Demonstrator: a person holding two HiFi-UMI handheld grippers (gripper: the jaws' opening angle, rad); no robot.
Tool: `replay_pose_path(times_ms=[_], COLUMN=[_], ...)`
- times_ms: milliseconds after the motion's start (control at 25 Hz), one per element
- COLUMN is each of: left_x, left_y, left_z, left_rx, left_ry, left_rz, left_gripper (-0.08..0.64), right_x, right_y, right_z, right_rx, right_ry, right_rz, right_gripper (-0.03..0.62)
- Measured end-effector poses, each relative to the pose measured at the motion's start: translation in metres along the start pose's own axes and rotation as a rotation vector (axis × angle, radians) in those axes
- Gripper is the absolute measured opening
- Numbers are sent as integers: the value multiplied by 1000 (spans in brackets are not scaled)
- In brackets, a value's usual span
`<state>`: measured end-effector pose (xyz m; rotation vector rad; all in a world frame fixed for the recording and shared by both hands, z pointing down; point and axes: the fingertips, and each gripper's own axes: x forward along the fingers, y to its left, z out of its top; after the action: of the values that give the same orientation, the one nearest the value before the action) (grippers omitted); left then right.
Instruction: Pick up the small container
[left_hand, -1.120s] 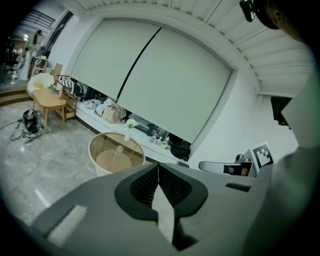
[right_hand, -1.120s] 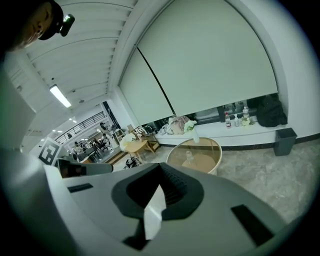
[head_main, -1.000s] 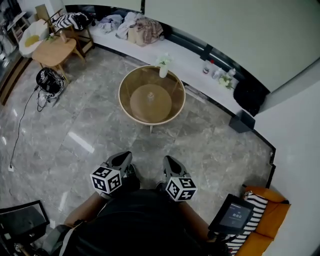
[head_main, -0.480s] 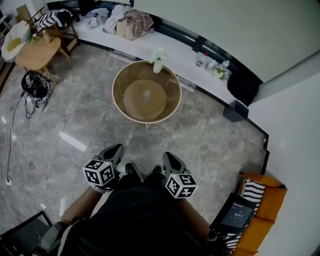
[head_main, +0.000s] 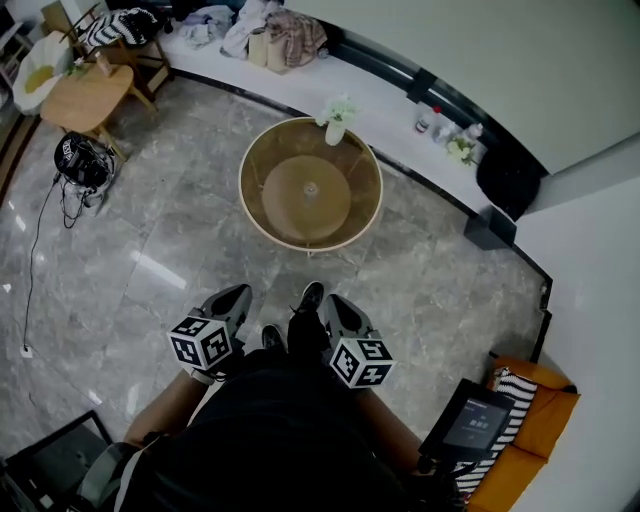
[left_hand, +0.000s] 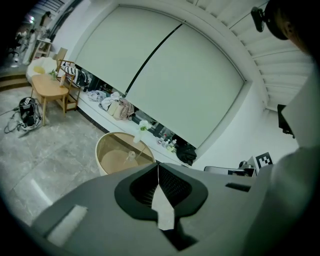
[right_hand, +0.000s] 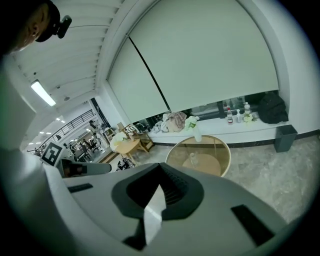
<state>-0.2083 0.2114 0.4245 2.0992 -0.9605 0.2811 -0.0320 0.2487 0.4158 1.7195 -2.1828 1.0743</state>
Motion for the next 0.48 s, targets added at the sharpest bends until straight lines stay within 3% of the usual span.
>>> replay_pose_path(times_ms=[200,480], left_x=[16,67], left_y=[21,4], left_z=[24,66], left_rx=[-25,-23], left_ry=[-13,-24], left_rz=[73,81], left_gripper=[3,3], right_x=[39,75], right_y=[-3,-31], right_z=[25,63], right_rx=[-2,36], right_ry=[19,35], right_rz=[73,120], right_gripper=[6,6])
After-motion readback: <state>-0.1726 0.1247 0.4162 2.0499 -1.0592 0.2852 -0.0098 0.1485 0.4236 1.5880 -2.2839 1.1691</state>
